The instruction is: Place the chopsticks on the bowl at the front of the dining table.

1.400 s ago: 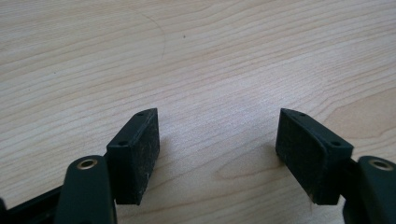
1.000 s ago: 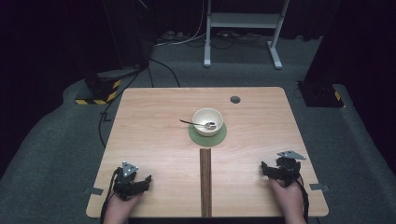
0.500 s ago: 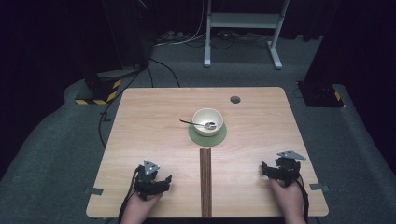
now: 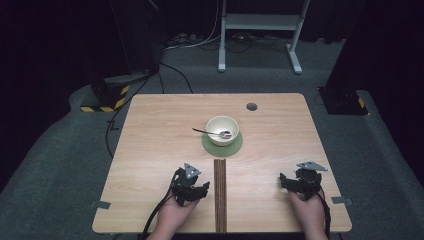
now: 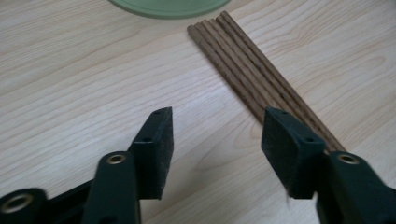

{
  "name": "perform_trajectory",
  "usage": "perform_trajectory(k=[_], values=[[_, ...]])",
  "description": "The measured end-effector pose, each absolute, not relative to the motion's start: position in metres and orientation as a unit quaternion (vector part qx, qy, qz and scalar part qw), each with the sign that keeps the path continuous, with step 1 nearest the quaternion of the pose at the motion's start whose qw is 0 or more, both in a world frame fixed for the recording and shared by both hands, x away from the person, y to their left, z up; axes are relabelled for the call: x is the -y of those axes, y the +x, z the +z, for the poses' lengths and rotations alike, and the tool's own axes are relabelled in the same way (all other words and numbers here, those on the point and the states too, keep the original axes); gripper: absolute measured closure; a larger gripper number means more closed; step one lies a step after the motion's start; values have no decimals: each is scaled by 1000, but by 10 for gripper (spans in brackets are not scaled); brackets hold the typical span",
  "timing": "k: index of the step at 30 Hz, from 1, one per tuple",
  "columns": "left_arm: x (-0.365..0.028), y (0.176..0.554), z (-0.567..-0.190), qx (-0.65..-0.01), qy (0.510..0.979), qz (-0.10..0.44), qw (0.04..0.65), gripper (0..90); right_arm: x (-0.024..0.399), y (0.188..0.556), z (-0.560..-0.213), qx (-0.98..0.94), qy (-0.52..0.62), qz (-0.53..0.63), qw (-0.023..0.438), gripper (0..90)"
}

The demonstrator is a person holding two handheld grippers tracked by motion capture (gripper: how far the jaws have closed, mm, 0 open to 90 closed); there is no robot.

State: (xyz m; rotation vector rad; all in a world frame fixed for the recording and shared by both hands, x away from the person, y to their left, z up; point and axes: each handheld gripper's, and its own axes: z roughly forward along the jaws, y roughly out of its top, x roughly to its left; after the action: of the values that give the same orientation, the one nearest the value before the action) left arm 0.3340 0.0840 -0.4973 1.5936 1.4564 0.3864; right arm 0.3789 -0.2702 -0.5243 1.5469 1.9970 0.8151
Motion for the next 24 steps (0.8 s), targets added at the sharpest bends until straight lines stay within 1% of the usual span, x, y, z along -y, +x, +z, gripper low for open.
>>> perform_trajectory(k=[4,13,16,20,21,24], values=[[-74,336,-501,-599,645,146,452,518,270,379,-524,-727,568,300,241,106],[-56,341,-506,-603,643,159,445,622,269,379,-524,-727,568,300,241,107],[-47,344,-508,-602,652,170,429,640,269,379,-524,-726,569,300,241,108],[-41,346,-511,-606,647,175,427,657,269,379,-524,-726,569,300,241,108],[-40,345,-513,-595,663,187,414,661,269,379,-524,-726,569,301,241,108],[-40,345,-515,-595,664,194,410,666,270,379,-524,-727,568,301,241,110]])
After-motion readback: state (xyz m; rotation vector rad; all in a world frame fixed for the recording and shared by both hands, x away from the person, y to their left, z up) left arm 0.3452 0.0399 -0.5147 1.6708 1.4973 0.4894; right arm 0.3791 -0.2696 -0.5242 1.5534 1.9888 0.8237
